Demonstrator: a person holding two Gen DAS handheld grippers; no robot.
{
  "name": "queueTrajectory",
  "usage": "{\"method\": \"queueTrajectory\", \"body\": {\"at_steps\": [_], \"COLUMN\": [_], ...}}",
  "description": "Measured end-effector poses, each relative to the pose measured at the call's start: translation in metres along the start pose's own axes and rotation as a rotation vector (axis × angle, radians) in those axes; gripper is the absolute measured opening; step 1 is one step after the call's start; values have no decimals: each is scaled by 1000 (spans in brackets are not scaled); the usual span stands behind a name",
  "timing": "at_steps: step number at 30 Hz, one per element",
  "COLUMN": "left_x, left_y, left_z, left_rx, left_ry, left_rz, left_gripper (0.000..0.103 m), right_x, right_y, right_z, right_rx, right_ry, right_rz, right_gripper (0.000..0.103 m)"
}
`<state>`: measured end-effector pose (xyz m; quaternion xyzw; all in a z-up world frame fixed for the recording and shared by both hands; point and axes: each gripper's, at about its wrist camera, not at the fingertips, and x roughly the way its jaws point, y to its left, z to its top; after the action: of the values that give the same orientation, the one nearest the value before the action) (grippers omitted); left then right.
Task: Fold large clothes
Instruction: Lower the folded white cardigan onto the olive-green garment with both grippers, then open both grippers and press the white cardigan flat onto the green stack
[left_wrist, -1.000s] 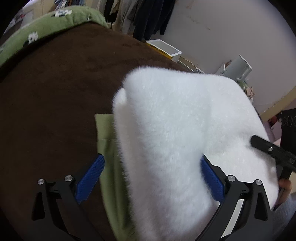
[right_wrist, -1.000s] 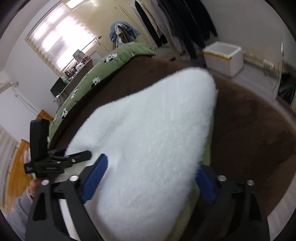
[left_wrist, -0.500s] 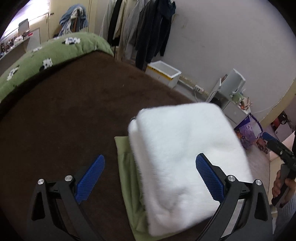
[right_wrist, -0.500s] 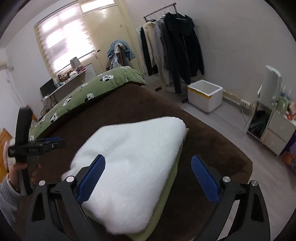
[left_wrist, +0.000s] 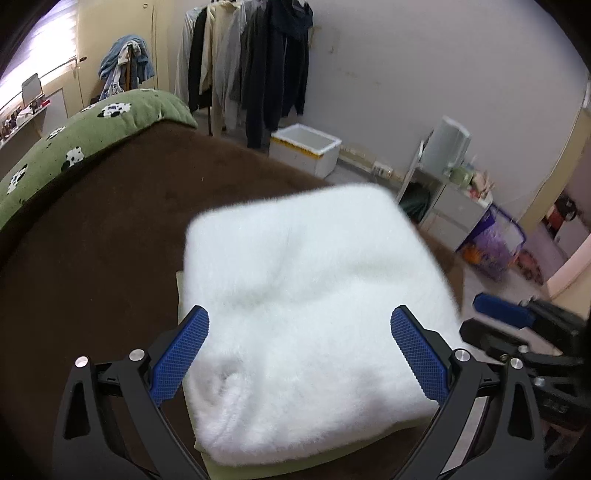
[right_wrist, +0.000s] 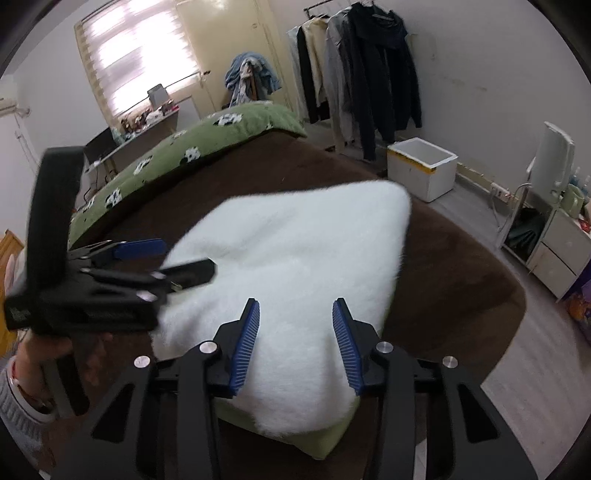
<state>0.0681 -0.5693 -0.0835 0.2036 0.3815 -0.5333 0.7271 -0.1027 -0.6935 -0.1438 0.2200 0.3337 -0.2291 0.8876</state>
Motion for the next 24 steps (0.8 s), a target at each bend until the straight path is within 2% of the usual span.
{"method": "queueTrajectory", "body": {"at_steps": [4, 6, 7, 10, 13, 17, 24], "left_x": [19, 28, 34, 41, 45, 45, 34], "left_y": [15, 27, 36, 61, 72, 77, 82], "left_z": [-22, -34, -42, -60, -70, -78, -85], "left_rx": [5, -19, -40, -154, -217, -244, -244], "left_ry": [32, 67, 85, 106, 93, 68, 34], "left_rz": [95, 106, 98, 3, -49, -60, -23], "left_gripper": [97, 97, 98, 98, 98, 98, 98], "right_x": [11, 12, 13, 14, 15, 15, 16], "right_y": [9, 5, 2, 4, 7, 4, 4], "right_z": [-14, -20, -23, -30, -35, -37, -34], "right_rx": [-59, -42, -41, -60, -75, -64, -69], "right_ry": [23, 36, 41, 52, 53, 45, 46], "right_rz": [-51, -51, -51, -64, -79, -73, -73], "right_gripper": [42, 42, 42, 43, 43, 43, 43]}}
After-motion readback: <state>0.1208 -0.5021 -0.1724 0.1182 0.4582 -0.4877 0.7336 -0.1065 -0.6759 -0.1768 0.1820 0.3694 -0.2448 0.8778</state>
